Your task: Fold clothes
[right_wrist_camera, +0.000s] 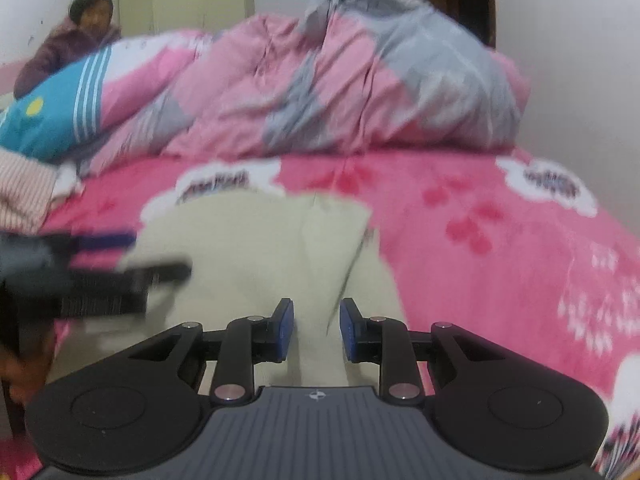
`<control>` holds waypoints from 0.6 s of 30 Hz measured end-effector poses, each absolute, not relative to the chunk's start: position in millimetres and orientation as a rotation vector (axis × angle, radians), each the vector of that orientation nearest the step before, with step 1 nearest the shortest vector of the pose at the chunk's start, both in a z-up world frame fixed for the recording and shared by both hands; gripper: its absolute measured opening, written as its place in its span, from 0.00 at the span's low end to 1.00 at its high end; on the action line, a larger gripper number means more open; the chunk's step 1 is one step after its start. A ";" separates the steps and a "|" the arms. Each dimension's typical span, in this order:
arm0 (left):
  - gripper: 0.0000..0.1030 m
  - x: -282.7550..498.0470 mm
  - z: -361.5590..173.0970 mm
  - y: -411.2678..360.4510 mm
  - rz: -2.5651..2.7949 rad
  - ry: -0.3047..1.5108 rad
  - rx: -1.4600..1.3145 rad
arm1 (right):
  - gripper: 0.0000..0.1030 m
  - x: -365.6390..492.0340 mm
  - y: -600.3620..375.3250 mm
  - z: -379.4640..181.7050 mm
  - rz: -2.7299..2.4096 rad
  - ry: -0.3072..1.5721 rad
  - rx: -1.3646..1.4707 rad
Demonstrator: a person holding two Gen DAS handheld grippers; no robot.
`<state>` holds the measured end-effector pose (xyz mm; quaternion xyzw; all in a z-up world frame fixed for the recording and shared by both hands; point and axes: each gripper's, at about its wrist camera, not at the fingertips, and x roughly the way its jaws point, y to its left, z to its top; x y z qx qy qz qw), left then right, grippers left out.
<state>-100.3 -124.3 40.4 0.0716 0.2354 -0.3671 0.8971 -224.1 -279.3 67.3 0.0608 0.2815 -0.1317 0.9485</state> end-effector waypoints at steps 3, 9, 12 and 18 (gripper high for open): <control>0.80 -100.7 39.1 -123.3 -0.766 0.485 0.148 | 0.27 -202.1 -278.6 43.0 -0.245 0.651 0.092; 0.80 -96.6 43.2 -121.9 -0.780 0.500 0.133 | 0.28 -203.9 -281.3 35.0 -0.237 0.640 0.123; 0.80 -90.8 48.9 -119.2 -0.782 0.524 0.104 | 0.28 -194.4 -287.3 52.9 -0.214 0.655 0.128; 0.81 -74.7 57.2 -117.0 -0.741 0.564 0.056 | 0.28 -146.3 -310.0 85.4 -0.171 0.581 0.128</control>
